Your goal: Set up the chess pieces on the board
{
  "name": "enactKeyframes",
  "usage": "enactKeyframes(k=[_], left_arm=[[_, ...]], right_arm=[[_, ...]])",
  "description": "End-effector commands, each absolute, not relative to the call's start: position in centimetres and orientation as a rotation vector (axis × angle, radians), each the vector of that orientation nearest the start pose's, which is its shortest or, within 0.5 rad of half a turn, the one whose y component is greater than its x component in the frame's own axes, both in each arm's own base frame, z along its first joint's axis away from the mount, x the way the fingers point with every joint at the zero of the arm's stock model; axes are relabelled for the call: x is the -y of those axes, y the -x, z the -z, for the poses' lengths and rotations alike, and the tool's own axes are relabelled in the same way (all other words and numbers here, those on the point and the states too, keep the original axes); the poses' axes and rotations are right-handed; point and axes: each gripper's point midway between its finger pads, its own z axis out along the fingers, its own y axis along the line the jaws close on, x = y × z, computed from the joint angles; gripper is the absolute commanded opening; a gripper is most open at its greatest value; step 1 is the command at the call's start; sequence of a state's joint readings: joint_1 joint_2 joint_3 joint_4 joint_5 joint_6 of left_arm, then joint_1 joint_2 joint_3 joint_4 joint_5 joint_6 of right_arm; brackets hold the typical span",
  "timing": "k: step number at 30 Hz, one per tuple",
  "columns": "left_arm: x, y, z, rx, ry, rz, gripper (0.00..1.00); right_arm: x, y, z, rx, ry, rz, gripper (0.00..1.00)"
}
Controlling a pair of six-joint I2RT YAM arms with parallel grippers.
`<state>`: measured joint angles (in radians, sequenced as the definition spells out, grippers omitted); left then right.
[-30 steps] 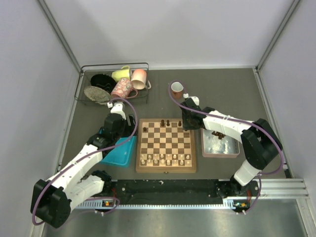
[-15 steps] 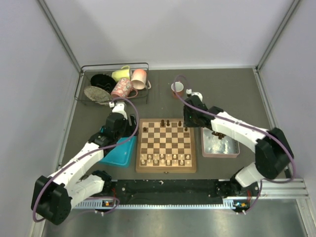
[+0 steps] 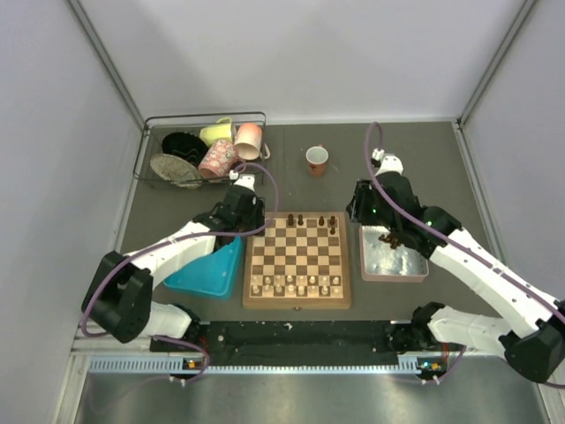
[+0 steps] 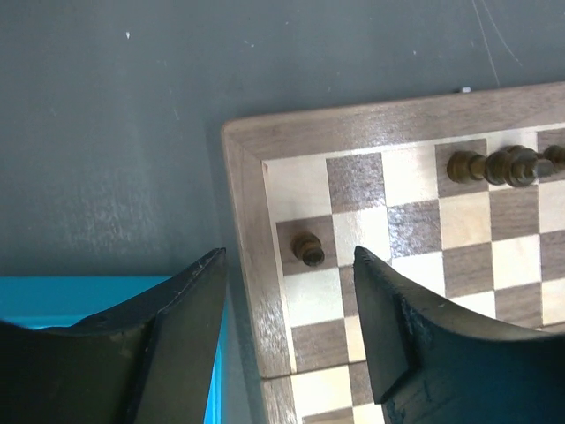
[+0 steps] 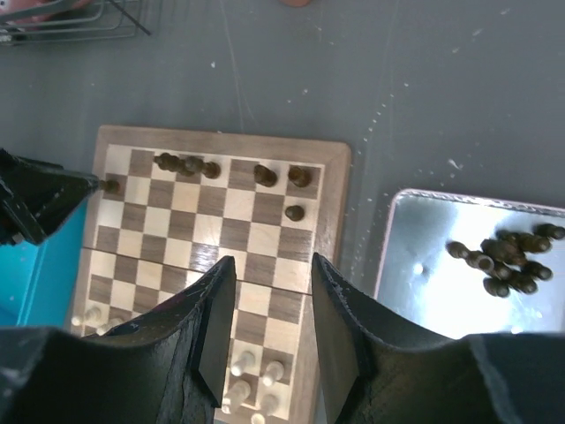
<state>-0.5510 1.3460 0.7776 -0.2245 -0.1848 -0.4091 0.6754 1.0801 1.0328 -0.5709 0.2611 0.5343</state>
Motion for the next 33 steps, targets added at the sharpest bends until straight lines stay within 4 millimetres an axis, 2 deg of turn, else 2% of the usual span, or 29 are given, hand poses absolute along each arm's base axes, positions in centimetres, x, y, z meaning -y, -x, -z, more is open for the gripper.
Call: enactKeyframes(k=[1, 5, 12, 19, 33], left_arm=[[17.9, -32.9, -9.6, -2.307, -0.085, 0.238, 0.6], [18.4, -33.3, -8.7, -2.336, -0.092, 0.227, 0.53], [18.6, -32.9, -7.9, -2.361, -0.105, 0.203, 0.51], [18.6, -32.5, -7.3, -2.378, -0.11, 0.186, 0.34], [18.5, -32.1, -6.6, -2.399, -0.124, 0.141, 0.33]], right_arm=[[-16.0, -26.1, -21.8, -2.193, -0.025, -0.325, 0.4], [-15.0, -25.9, -22.0, -2.176, -0.049, -0.286, 0.4], [-14.5, -25.9, -21.9, -2.178, -0.057, -0.27, 0.4], [-14.4, -25.9, -21.8, -2.181, -0.061, -0.265, 0.4], [-14.4, -25.9, -21.6, -2.185, -0.06, -0.262, 0.4]])
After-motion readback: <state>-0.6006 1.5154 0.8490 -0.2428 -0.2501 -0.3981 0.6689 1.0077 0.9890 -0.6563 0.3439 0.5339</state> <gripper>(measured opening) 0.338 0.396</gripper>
